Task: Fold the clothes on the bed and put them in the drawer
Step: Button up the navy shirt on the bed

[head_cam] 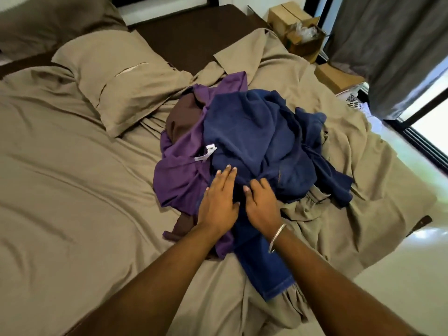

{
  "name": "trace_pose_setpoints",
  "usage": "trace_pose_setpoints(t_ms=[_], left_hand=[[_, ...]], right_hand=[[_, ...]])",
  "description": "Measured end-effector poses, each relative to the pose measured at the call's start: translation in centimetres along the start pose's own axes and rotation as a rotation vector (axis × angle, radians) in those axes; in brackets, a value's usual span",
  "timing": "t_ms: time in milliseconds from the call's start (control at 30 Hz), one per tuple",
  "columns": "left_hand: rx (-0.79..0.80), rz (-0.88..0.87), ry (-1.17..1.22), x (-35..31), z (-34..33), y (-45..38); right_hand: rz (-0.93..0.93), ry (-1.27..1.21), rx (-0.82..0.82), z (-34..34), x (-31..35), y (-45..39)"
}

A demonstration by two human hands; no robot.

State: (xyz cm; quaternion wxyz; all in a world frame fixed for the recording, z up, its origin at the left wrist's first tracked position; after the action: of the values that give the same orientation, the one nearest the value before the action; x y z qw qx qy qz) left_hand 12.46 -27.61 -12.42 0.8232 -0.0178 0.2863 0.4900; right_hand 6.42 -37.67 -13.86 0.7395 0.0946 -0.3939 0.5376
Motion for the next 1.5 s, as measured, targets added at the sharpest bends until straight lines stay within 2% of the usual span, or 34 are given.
trace_pose_setpoints(t_ms=[100,200,267,333,367,400,467,500,600,667,700,767,833,933,1033,1067,1167,1233,1300,1367,1433,1500], left_hand=[[0.05,-0.103,-0.105,-0.4,0.4,1.3],[0.126,-0.225,-0.014,-0.1,0.7,4.7],[0.158,-0.204,0.025,0.6,0.9,7.4],[0.178,-0.186,0.095,1.2,1.6,9.9],[0.181,-0.215,0.129,1.2,2.3,11.2],[0.182,-0.254,0.153,1.1,3.0,12.5],[0.214,-0.319,0.206,1.1,4.5,15.1],[0.245,-0.337,0.226,1.3,5.0,16.3],[0.453,-0.327,0.257,3.8,5.7,19.6],[0.653,-0.237,0.432,5.0,6.8,21.7],[0.688,-0.159,0.539,5.7,8.2,22.5],[0.611,0.007,0.686,7.0,11.3,23.2],[0.542,0.246,0.823,9.1,13.0,23.3],[0.623,0.46,0.92,11.2,14.5,24.6],[0.841,0.383,0.885,10.6,14.8,25.9],[0.823,0.302,0.798,10.8,14.8,25.5],[0.531,0.11,0.385,12.0,16.1,25.2],[0.444,0.042,0.259,12.2,16.7,26.3],[0.4,0.098,0.327,13.2,16.7,26.8],[0.503,0.235,0.507,13.9,15.8,27.8],[0.55,0.226,0.545,13.3,15.3,28.2],[0.527,0.158,0.507,12.6,15.1,28.8]], right_hand=[[0.119,-0.25,-0.159,3.2,5.0,3.3],[0.062,-0.51,-0.211,4.8,7.1,6.7],[-0.136,-0.634,-0.353,5.6,6.3,8.8],[-0.478,-0.718,-0.571,5.6,4.0,11.7],[-0.663,-0.853,-0.64,4.5,3.5,13.2],[-0.802,-1.047,-0.643,2.7,3.5,14.1],[-0.894,-1.34,-0.623,0.3,5.0,14.8],[-0.882,-1.384,-0.638,-0.2,5.7,14.9],[-0.802,-1.169,-0.658,0.3,9.5,15.8],[-0.664,-0.949,-0.625,1.6,12.6,16.0],[-0.581,-0.81,-0.595,2.6,15.0,16.2],[-0.438,-0.574,-0.521,3.9,19.9,16.9],[-0.311,-0.483,-0.461,4.2,24.4,17.8],[-0.118,-0.373,-0.319,3.3,31.0,19.4],[0.081,-0.142,-0.086,0.6,35.9,20.8],[0.098,-0.123,-0.028,-0.5,36.5,21.3],[-0.047,-0.451,-0.004,-2.1,36.5,22.8],[-0.199,-0.579,-0.189,-0.9,35.2,23.7],[-0.417,-0.417,-0.403,1.3,32.4,25.5],[-0.625,-0.294,-0.44,2.1,30.6,27.2],[-0.643,-0.41,-0.422,1.5,30.5,27.0],[-0.547,-0.518,-0.402,1.1,31.3,25.7]])
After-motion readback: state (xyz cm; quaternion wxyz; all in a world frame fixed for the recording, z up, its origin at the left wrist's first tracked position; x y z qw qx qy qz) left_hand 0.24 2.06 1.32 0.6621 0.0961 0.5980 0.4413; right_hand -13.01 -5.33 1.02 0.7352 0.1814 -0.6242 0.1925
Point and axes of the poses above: each hand's wrist, its own y-axis away from the middle knuckle, its own z-axis out of the back of the hand, x = y × z, the point moved 10 cm from there along -y, towards the middle knuckle, and after that the axes turned 15 degrees about z, right-handed, at the moved point
